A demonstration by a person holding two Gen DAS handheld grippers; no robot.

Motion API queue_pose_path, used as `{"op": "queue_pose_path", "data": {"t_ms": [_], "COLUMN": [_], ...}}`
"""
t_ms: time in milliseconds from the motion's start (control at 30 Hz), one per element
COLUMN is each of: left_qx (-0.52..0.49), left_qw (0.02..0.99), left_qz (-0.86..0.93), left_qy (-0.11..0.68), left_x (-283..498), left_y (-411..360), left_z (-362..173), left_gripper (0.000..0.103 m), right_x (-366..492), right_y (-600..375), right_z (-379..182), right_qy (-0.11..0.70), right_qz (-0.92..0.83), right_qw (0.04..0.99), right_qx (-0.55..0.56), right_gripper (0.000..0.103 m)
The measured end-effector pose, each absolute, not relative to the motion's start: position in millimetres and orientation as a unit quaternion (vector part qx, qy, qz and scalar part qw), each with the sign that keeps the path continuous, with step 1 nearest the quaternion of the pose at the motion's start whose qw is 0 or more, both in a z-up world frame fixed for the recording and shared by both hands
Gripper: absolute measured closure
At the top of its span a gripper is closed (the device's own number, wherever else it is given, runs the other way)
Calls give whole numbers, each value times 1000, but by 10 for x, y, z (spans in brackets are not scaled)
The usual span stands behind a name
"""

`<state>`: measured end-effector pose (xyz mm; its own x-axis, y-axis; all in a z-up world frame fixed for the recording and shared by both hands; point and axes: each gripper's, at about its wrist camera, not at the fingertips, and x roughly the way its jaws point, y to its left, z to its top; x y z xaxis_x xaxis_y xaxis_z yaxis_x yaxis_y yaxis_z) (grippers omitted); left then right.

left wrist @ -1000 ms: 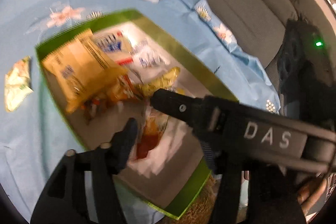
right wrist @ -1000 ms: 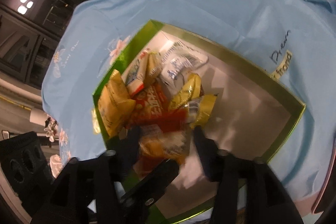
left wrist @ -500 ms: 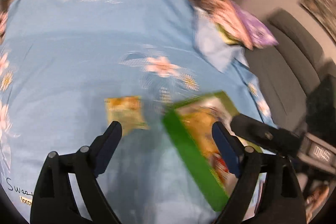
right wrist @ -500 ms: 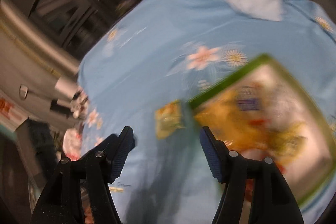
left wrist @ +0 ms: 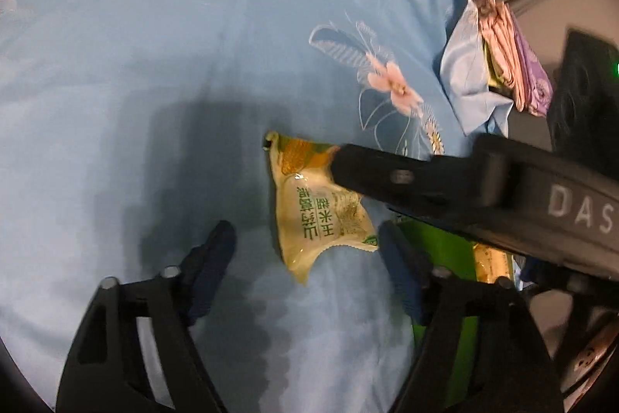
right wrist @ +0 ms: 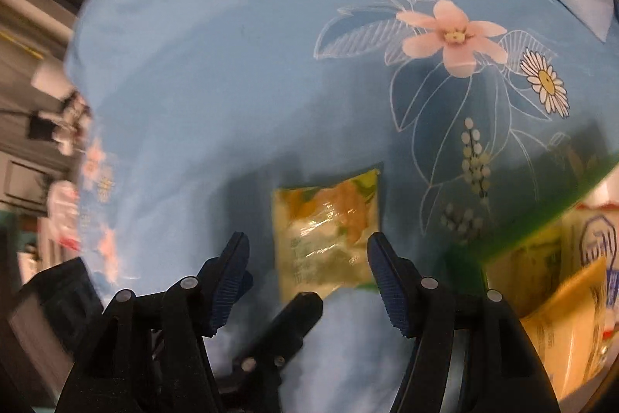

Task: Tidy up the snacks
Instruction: 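Move the right tool back to the pale green-yellow packet, then grasp the pale green-yellow packet with the right tool, then carry the green-yellow packet over the box and lower it inside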

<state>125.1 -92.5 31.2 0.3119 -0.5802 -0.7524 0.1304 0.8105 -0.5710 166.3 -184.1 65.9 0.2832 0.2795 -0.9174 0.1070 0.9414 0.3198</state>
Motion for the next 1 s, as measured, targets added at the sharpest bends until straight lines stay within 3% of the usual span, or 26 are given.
{"op": "queue_pose_path", "data": {"t_ms": [167,233,333,367,500,600,1000], "left_qx": [-197,-210,-218,-218,-212,-196,-123], "left_qw": [793,791,782,783,787,796,849], "left_qz": [-216,-222,-234,-233,-242,-249,-278], "left_qy": [534,530,536,534,526,516,432], "left_x": [1310,1334,1365,1363,1291,1220,489], "left_y": [-953,-904,-888,-884,-869,-937,-1118], "left_z": [263,235,177,169,208,293,1158], "left_gripper": [50,51,69,69,74,76,76], "right_x": [1785,1831,1840,1813,1716,1633,800], "right_y": [-1727,-1734,-1810,-1825,-1851,-1900,-2118], "right_z": [500,417,265,267,301,376,1220], "right_qy": [615,627,633,627,611,601,497], "right_qz": [42,40,48,52,67,85,113], "right_qw": [777,768,757,761,770,771,830], "right_qx": [126,125,155,160,170,195,227], "right_gripper": [38,38,38,38,59,68,68]}}
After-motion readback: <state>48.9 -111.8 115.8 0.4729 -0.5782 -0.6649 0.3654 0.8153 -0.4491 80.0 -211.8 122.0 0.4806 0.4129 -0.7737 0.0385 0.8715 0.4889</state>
